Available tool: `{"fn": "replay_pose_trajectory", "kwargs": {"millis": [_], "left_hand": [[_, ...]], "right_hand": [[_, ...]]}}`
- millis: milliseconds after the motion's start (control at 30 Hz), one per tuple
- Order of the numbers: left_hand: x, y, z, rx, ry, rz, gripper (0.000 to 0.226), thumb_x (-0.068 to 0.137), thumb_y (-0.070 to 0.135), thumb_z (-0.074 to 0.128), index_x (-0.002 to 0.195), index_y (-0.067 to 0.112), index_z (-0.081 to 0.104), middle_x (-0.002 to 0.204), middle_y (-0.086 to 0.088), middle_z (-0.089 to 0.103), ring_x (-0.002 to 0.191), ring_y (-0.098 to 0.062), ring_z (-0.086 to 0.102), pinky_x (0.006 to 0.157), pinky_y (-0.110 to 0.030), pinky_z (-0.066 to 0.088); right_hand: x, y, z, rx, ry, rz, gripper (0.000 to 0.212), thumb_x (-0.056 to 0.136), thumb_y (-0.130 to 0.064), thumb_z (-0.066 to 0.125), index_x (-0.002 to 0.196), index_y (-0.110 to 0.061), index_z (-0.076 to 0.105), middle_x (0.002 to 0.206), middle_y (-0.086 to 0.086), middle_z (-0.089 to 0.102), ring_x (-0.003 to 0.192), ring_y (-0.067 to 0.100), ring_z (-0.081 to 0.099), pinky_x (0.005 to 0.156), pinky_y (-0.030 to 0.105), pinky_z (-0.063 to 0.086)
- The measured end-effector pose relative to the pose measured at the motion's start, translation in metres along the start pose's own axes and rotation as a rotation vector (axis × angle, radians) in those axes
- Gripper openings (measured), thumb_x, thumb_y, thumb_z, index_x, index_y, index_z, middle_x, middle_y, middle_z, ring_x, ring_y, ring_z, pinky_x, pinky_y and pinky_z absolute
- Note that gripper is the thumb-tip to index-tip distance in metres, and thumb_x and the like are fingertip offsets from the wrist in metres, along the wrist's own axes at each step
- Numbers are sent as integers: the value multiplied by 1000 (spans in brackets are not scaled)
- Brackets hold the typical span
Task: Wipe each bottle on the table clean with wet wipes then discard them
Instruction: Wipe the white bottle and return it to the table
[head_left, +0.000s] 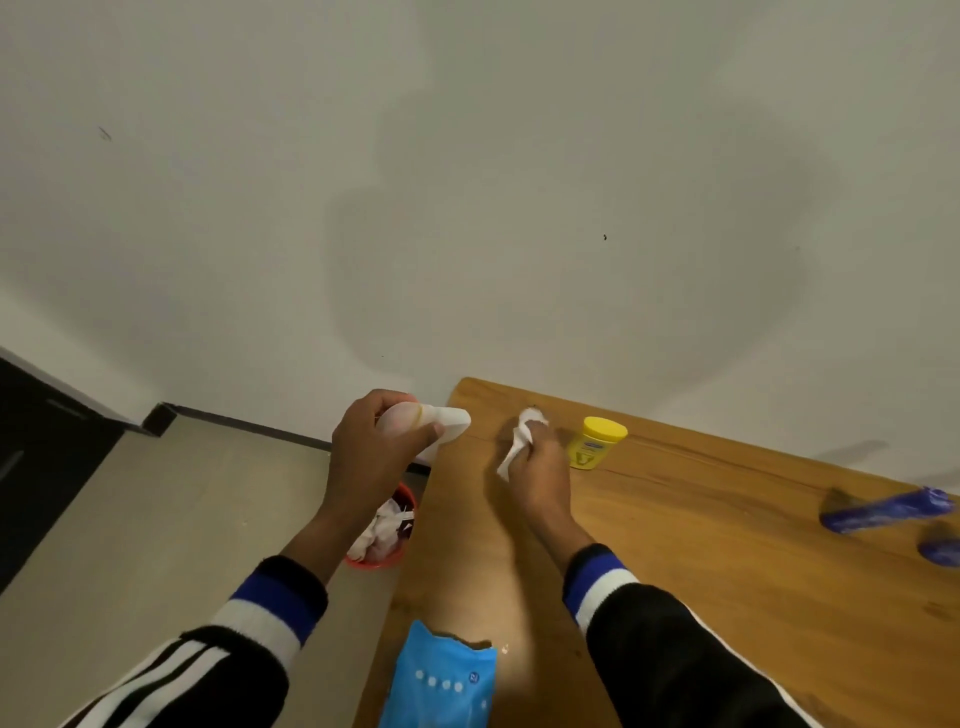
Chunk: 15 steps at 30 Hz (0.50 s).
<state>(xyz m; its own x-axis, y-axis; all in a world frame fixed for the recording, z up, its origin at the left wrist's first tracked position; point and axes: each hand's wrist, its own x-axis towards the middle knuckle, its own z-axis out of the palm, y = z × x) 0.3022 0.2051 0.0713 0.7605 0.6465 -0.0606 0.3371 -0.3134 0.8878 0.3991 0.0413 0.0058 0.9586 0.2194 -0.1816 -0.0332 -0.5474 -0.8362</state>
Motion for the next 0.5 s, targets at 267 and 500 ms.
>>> {"fn": "replay_pose_trajectory", "kwargs": {"millis": [267, 500], "left_hand": [[13, -14, -2, -79, 8, -49, 33, 76, 22, 86, 91, 35, 60, 98, 11, 65, 90, -8, 62, 59, -2, 47], [20, -16, 3, -60, -27, -43, 35, 76, 23, 86, 90, 38, 57, 97, 17, 61, 90, -6, 61, 58, 0, 46]], "right_hand": [[26, 40, 39, -715, -393, -183, 70, 90, -38, 55, 151, -18, 29, 162, 12, 19, 150, 31, 11, 122, 50, 9], [34, 62, 61, -716, -337, -160, 86, 96, -68, 20, 157, -11, -1, 165, 12, -7, 152, 29, -10, 123, 49, -1]]}}
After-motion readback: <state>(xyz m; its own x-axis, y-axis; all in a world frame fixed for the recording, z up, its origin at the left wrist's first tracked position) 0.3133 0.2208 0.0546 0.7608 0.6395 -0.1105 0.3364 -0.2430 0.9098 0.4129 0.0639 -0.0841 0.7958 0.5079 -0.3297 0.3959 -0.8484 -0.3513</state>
